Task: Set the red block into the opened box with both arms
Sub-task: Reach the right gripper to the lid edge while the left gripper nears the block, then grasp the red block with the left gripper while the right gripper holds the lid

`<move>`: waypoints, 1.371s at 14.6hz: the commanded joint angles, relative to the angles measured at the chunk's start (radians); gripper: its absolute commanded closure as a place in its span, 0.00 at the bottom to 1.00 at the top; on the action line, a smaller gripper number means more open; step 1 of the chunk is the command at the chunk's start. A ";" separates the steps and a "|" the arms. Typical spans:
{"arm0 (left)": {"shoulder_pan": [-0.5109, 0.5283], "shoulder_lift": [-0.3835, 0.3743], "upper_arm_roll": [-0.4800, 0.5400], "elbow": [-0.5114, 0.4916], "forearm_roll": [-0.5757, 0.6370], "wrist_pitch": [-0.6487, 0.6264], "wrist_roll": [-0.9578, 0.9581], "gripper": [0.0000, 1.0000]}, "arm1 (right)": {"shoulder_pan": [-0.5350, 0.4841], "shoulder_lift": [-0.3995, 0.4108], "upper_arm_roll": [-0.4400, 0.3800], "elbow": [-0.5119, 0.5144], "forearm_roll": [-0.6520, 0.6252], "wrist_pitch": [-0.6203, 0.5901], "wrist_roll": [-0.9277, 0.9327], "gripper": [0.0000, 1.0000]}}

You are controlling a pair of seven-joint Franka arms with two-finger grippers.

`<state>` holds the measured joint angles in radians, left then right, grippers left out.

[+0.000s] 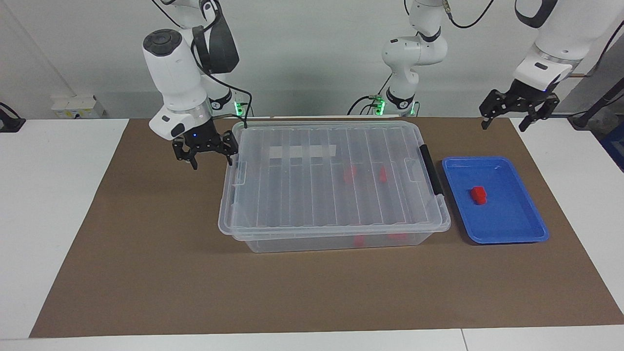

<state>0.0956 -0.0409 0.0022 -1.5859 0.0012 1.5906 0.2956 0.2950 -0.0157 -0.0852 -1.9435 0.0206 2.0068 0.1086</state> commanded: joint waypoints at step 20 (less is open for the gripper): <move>0.118 -0.027 -0.008 -0.651 -0.003 0.683 -0.263 0.00 | -0.057 0.039 -0.007 -0.075 -0.062 0.098 -0.044 0.00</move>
<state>0.2042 -0.0801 0.0033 -2.2184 0.0010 2.2360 0.1014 0.2670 0.0193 -0.0934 -2.0108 -0.0039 2.0968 0.0902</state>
